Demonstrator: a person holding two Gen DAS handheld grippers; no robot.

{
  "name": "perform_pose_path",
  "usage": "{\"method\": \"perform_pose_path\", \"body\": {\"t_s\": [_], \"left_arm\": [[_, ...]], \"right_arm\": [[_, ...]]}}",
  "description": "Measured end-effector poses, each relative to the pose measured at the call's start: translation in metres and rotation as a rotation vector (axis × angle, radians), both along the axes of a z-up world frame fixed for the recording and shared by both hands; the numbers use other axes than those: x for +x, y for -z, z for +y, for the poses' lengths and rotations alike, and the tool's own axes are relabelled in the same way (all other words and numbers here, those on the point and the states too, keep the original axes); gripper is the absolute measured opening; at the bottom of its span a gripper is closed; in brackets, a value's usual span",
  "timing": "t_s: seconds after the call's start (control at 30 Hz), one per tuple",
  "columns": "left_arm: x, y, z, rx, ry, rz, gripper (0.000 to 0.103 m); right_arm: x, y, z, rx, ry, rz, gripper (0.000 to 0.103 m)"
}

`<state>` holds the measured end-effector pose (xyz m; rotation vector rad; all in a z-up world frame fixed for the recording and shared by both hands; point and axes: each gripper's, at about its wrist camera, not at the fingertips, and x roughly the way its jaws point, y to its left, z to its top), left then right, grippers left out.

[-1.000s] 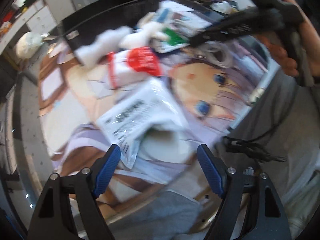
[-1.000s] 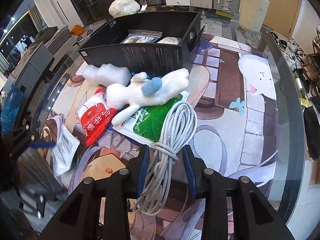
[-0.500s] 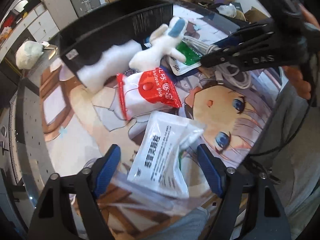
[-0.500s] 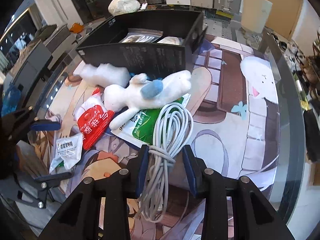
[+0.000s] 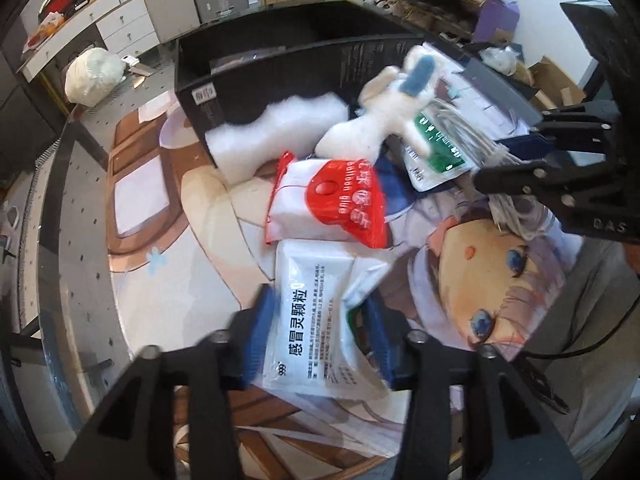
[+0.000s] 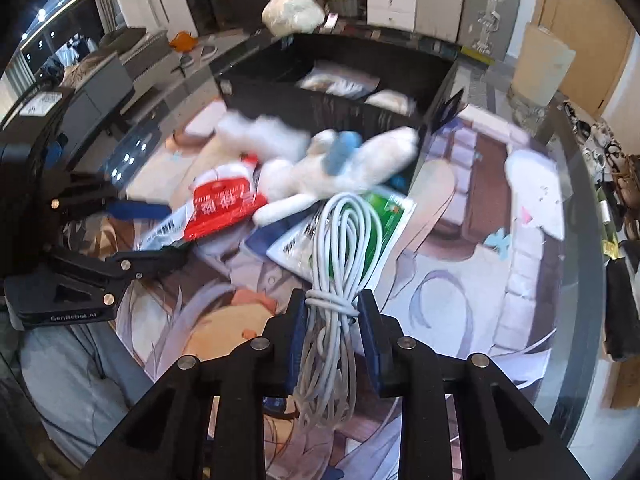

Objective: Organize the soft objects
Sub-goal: 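Lift the grey cable and white sachet and carry them toward the black box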

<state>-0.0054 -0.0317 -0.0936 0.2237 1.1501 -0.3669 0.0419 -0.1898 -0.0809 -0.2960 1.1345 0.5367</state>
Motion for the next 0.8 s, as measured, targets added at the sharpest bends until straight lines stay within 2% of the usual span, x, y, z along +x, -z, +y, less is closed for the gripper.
{"method": "perform_pose_path", "body": {"t_s": [0.03, 0.13, 0.17, 0.23, 0.33, 0.43, 0.53, 0.6, 0.8], "left_arm": [[0.004, 0.007, 0.001, 0.017, -0.006, 0.006, 0.059], [0.006, 0.006, 0.003, -0.003, -0.015, -0.001, 0.038], [0.006, 0.005, 0.003, -0.023, -0.004, 0.003, 0.034], [0.002, 0.003, 0.000, -0.001, 0.019, -0.015, 0.029], [-0.007, 0.001, -0.005, -0.005, 0.045, -0.024, 0.027], [-0.016, -0.002, -0.008, -0.053, 0.060, -0.007, 0.026], [-0.023, -0.012, -0.012, -0.045, 0.069, -0.066, 0.026], [-0.023, -0.018, -0.010, -0.072, 0.071, -0.081, 0.025], [-0.020, -0.035, 0.001, -0.093, 0.027, -0.160, 0.025]], "right_arm": [[0.000, 0.003, 0.001, -0.005, -0.001, 0.007, 0.026], [-0.003, 0.008, 0.007, -0.033, -0.012, 0.008, 0.027], [-0.003, 0.011, 0.009, -0.039, -0.015, 0.015, 0.027], [-0.007, 0.014, 0.012, -0.053, -0.039, 0.020, 0.026], [-0.013, 0.011, 0.014, -0.014, -0.067, 0.046, 0.025], [-0.020, 0.003, 0.013, 0.016, -0.071, 0.025, 0.025], [-0.024, -0.004, 0.009, 0.059, -0.072, 0.019, 0.024], [-0.027, -0.008, 0.007, 0.079, -0.068, 0.013, 0.024], [-0.030, -0.014, 0.007, 0.083, -0.060, -0.014, 0.024]]}}
